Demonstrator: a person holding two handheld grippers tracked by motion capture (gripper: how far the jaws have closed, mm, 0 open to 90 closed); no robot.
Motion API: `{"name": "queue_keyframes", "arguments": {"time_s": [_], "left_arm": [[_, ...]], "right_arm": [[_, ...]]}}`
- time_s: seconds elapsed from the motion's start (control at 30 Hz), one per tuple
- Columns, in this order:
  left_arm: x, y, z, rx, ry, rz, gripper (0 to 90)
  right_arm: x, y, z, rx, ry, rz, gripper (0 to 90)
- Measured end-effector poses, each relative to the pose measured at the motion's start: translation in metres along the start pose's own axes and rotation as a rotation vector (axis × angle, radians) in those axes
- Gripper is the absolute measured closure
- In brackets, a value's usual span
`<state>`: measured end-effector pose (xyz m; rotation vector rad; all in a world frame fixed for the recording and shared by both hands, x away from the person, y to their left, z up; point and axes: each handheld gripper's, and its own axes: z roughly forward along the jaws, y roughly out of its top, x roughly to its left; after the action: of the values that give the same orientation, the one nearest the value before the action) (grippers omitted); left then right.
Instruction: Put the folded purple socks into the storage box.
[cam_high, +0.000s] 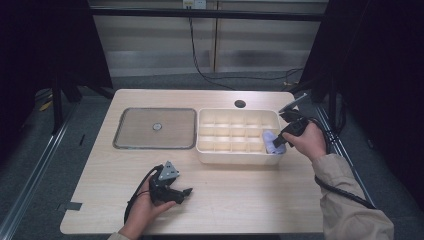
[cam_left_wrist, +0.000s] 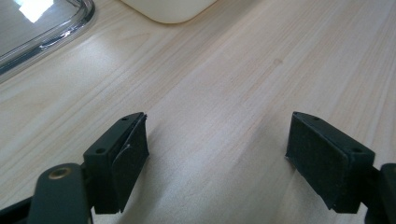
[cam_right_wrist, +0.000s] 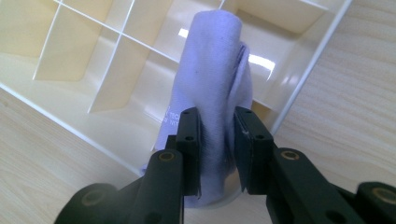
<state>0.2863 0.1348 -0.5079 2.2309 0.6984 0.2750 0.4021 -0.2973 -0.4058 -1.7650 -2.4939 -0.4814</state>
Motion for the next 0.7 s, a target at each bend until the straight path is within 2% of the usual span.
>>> {"name": "queue_keyframes", "arguments": {"time_s": [0.7], "left_arm": [[0.0,0.0,0.0,-0.005,0.0,-0.005,20.0]], "right_arm": [[0.004,-0.004,0.01,0.0,-0.019,-0.026,73.2]]}}
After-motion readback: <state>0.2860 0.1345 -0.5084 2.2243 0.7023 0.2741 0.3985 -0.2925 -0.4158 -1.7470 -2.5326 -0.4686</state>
